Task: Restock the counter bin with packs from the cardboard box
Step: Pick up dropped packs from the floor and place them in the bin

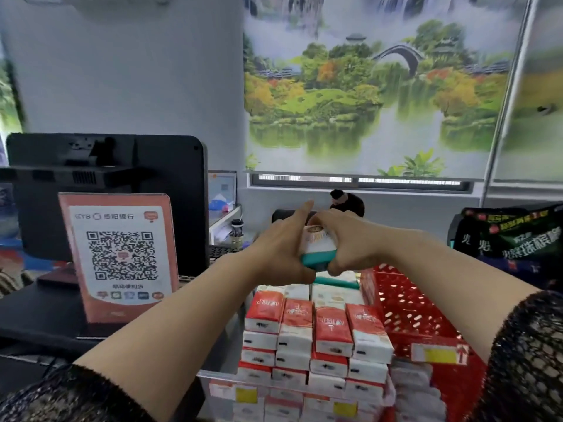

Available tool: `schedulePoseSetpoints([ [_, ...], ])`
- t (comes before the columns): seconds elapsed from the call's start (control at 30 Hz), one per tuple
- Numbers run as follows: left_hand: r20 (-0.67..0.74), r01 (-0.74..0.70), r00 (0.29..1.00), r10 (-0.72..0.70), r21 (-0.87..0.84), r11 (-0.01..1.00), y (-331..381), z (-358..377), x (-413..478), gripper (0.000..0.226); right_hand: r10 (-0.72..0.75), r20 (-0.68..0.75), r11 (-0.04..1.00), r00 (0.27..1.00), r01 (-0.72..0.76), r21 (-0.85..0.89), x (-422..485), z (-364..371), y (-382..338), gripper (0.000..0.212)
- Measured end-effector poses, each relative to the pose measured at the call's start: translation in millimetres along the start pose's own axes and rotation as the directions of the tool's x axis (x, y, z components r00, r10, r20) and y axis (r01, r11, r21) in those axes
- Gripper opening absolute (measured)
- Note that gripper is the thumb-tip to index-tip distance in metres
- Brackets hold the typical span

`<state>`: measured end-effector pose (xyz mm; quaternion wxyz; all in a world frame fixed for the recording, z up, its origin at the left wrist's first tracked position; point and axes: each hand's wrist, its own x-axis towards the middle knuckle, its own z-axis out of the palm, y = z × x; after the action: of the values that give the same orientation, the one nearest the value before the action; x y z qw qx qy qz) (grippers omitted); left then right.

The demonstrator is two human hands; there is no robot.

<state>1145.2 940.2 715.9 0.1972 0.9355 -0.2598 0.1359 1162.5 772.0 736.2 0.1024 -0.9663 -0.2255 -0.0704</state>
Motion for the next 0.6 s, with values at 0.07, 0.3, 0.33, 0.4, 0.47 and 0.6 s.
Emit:
schedulePoseSetpoints([
  [0.07, -0.051, 0.026, 0.998, -0.027, -0.026, 0.999, -5.1, -0.3, 2.7, 0.118, 0.061, 0.008, 0.998, 0.998, -0.061, 0.030, 6.6, 0.1, 12.4, 0.078],
  [0.3, -0.324, 0.113, 0.933, -0.158, -0.153, 0.982, -33.8, -17.2, -12.3, 0.089, 0.344, -0.012, 0.939, 0.939, -0.344, 0.016, 30.2, 7.2, 56.3, 0.079],
  [0.33, -0.337, 0.127, 0.926, -0.170, -0.146, 0.981, -36.6, -18.4, -15.2, 0.086, 0.372, -0.003, 0.928, 0.928, -0.372, -0.017, 33.1, 10.6, 60.0, 0.075],
  [0.4, -0.347, 0.150, 0.918, -0.190, -0.138, 0.979, -39.0, -19.4, -19.0, 0.083, 0.413, 0.010, 0.908, 0.911, -0.410, -0.090, 37.8, 18.8, 65.7, 0.066],
  [0.47, -0.345, 0.163, 0.915, -0.210, -0.160, 0.974, -36.5, -20.0, -19.5, 0.079, 0.433, 0.016, 0.896, 0.901, -0.429, -0.114, 42.0, 28.3, 68.7, 0.069],
  [0.6, -0.358, 0.155, 0.908, -0.215, -0.189, 0.970, -25.0, -20.5, -7.9, 0.069, 0.422, 0.012, 0.900, 0.907, -0.417, -0.126, 49.2, 44.8, 66.5, 0.051],
])
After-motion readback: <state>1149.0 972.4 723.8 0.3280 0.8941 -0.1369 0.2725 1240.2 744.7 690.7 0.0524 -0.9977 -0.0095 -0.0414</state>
